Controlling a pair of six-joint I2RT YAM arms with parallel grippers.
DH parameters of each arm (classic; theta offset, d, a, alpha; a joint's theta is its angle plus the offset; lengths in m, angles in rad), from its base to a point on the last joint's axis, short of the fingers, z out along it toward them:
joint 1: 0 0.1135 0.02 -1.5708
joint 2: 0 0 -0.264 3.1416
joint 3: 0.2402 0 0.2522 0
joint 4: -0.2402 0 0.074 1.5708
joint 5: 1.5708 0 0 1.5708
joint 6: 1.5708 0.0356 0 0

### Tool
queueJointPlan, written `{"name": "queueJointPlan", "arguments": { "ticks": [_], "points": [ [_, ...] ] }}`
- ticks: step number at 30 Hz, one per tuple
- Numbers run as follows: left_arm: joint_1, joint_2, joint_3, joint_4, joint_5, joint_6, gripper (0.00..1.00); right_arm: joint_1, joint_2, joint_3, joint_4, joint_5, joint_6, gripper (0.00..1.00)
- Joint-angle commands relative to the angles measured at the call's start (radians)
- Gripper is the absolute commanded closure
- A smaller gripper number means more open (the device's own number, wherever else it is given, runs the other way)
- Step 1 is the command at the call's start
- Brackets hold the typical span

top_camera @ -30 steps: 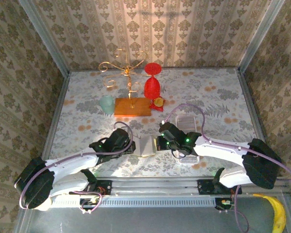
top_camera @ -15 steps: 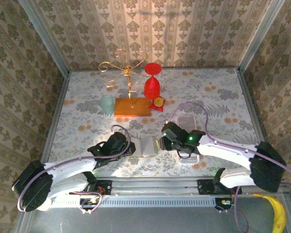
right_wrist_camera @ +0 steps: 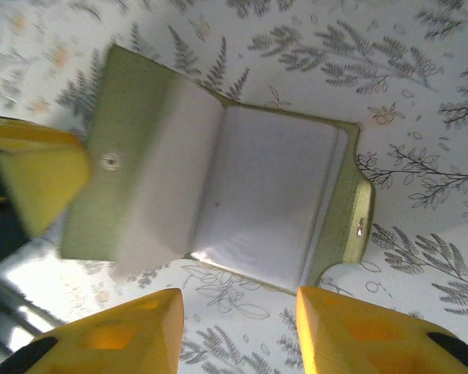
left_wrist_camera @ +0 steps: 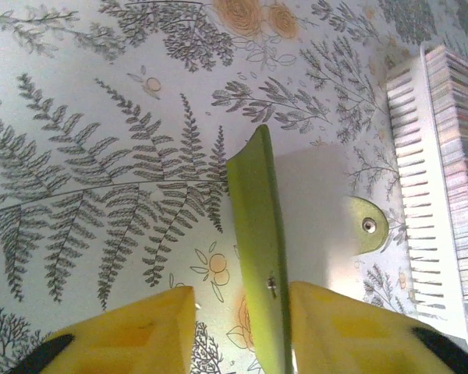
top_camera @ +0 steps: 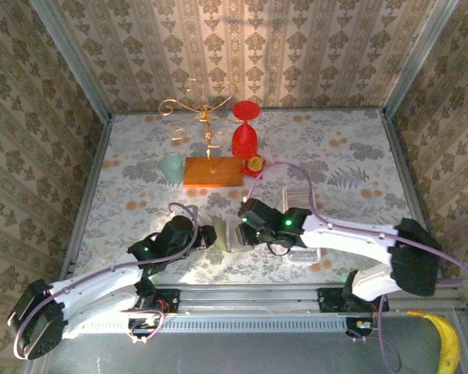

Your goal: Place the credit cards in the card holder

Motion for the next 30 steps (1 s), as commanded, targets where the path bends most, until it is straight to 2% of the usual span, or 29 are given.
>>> {"name": "queueJointPlan", "arguments": {
  "ticks": [1, 8, 11, 13, 16, 20, 27, 30],
  "points": [
    [-0.004, -0.014, -0.025, -0.044, -0.026, -0.01, 0.7, 0.011, 0.066, 0.038, 0.017, -0.022, 0.012, 0.59],
    [-0.004, -0.006, -0.026, -0.058, -0.022, 0.005, 0.78, 0.017, 0.186, 0.092, -0.017, -0.001, 0.022, 0.64],
    [-0.004, -0.008, -0.031, -0.054, -0.021, 0.003, 0.8, 0.02, 0.207, 0.085, 0.024, -0.015, 0.036, 0.67],
    [-0.004, -0.006, -0.038, -0.048, -0.015, 0.001, 0.81, 0.02, 0.213, 0.079, 0.062, -0.03, 0.046, 0.65],
    [-0.004, -0.008, -0.042, -0.048, -0.013, -0.004, 0.76, 0.024, 0.225, 0.079, 0.138, -0.092, 0.05, 0.61],
    [-0.004, -0.029, -0.044, -0.072, -0.044, -0.022, 0.66, 0.037, 0.264, 0.098, 0.176, -0.125, 0.048, 0.62],
    [0.02, -0.103, -0.057, -0.062, -0.073, -0.07, 0.56, 0.041, 0.316, 0.107, 0.193, -0.147, 0.059, 0.8],
    [0.031, -0.099, -0.057, -0.036, -0.058, -0.071, 0.52, 0.043, 0.323, 0.105, 0.205, -0.158, 0.063, 0.82]
  ]
}}
